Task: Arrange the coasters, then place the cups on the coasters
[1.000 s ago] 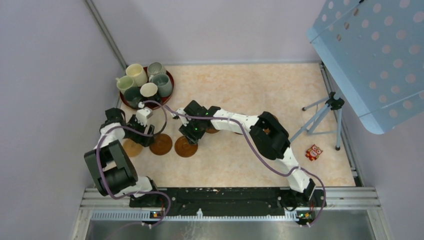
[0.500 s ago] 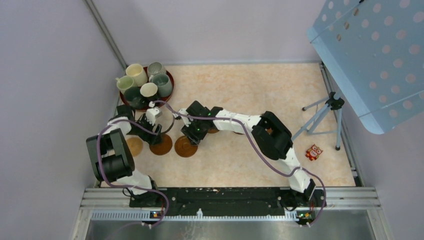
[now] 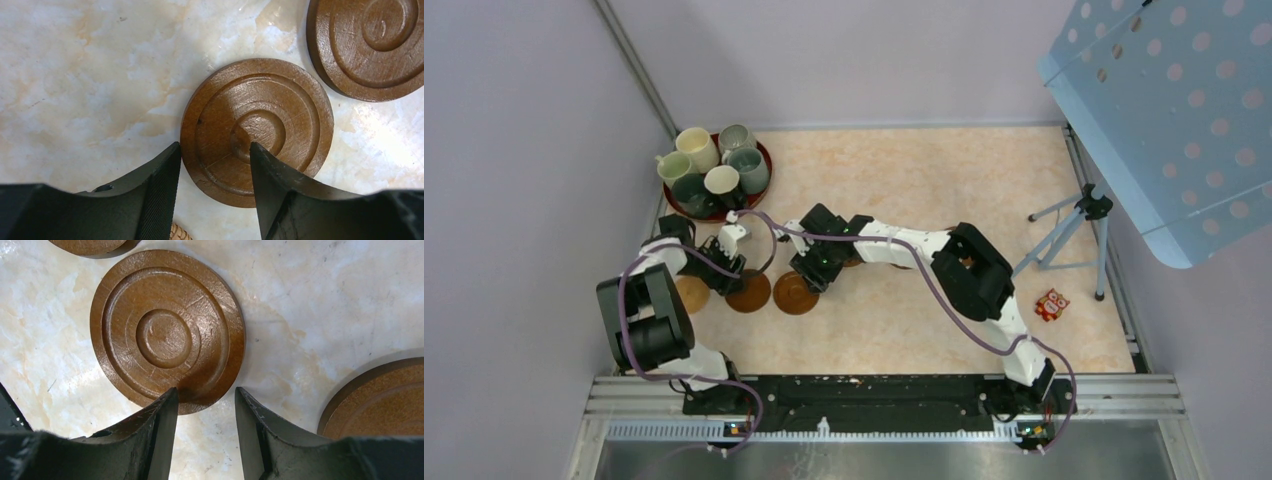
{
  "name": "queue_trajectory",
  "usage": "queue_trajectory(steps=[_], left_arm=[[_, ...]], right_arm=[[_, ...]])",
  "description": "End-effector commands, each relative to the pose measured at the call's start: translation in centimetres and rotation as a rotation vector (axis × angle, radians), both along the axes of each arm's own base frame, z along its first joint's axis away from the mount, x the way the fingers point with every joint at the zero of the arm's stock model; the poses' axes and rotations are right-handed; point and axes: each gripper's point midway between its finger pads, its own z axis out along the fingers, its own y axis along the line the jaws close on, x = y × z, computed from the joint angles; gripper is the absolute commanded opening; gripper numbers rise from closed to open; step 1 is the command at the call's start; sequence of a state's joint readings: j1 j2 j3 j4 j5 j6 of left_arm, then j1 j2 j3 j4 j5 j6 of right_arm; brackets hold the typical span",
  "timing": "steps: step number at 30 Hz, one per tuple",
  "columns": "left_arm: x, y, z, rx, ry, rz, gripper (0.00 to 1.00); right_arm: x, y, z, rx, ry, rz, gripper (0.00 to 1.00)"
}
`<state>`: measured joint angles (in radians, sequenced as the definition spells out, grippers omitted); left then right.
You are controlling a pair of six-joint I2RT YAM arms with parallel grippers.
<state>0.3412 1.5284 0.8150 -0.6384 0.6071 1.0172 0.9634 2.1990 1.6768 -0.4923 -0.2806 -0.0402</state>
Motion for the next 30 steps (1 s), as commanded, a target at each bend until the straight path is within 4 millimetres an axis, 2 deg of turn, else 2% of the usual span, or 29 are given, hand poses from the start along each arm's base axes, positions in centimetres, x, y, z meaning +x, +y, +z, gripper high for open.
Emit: queue_trajectory(steps=[1, 8, 15, 18, 30], left_arm=[[-0.9, -0.5, 0.7, 0.000, -0.012, -0.037, 0.58], [-0.8, -0.2, 0.8, 0.009, -0.010, -0.027, 0.57], [0.4, -0.5, 2.9, -0.017, -0.052, 0.004, 0.78], [1.1, -0.5, 3.5, -0.026, -0.075, 0.024, 0.82], [1.5, -0.4, 3.0, -0.026, -0.073, 0.048, 0.85]], right_arm=[[-1.0, -2.0, -0.1, -0.049, 0.041, -0.015, 0.46], [-0.9, -2.0, 0.7, -0.041, 0.039, -0.020, 0.46], [0.4, -2.0, 3.3, 0.023, 0.025, -0.048, 0.48], [0.7, -1.6, 3.9, 0.043, 0.015, -0.047, 0.48], [0.7, 0.4, 3.8, 0.058, 0.022, -0.057, 0.52]])
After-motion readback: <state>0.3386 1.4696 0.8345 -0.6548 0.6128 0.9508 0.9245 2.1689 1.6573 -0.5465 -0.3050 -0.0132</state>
